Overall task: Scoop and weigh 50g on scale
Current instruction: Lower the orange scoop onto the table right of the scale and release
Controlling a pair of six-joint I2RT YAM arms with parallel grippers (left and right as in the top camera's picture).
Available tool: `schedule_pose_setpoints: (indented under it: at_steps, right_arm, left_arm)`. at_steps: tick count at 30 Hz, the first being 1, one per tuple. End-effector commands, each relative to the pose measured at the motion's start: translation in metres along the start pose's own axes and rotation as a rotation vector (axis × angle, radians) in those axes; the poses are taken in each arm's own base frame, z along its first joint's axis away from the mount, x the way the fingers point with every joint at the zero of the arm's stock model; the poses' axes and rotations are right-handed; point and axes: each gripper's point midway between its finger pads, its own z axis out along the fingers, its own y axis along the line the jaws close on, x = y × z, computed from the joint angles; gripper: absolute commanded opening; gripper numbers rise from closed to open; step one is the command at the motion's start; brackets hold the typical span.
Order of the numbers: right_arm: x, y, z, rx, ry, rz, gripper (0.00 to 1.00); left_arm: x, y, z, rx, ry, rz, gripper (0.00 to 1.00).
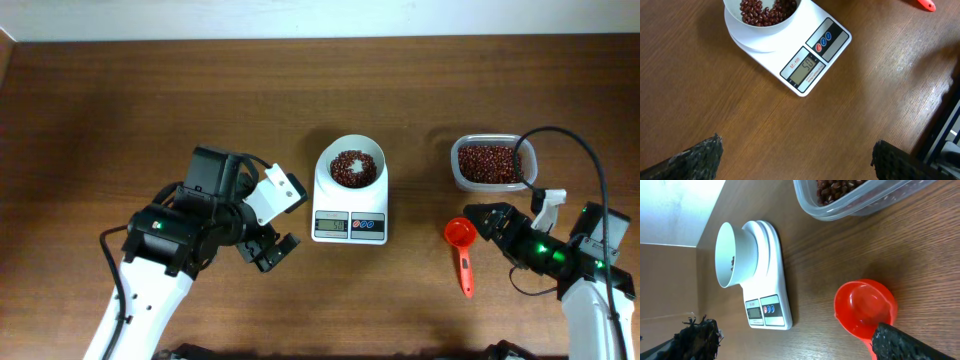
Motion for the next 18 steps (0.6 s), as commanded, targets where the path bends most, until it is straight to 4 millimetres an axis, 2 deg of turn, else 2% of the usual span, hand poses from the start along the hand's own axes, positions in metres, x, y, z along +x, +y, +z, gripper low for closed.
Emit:
schedule_pose_setpoints:
  at_steps: [1,4,9,14,18]
  right_arm:
    - [-0.005,0.000,-0.001,0.011,-0.011,-0.006,0.99]
    - [-0.004,-0.001,-0.001,0.012,-0.009,-0.003,0.99]
    - [0.009,-0.004,-0.002,0.026,0.036,0.000,0.99]
    - [0.007,-0.011,-0.003,0.088,0.021,-0.021,0.99]
    - [0.015,0.010,-0.001,0.134,0.015,-0.191,0.99]
  left_arm:
    - [-0.005,0.001,-0.004,-0.002,-0.020,0.021,0.99]
    - [-0.005,0.001,-0.004,-0.002,-0.020,0.021,0.99]
    - [-0.005,0.001,-0.004,-0.002,-0.020,0.021,0.99]
    - [-0.005,0.001,-0.004,-0.002,-0.020,0.021,0.99]
    - [-0.005,0.001,-0.004,-0.002,-0.020,0.021,0.99]
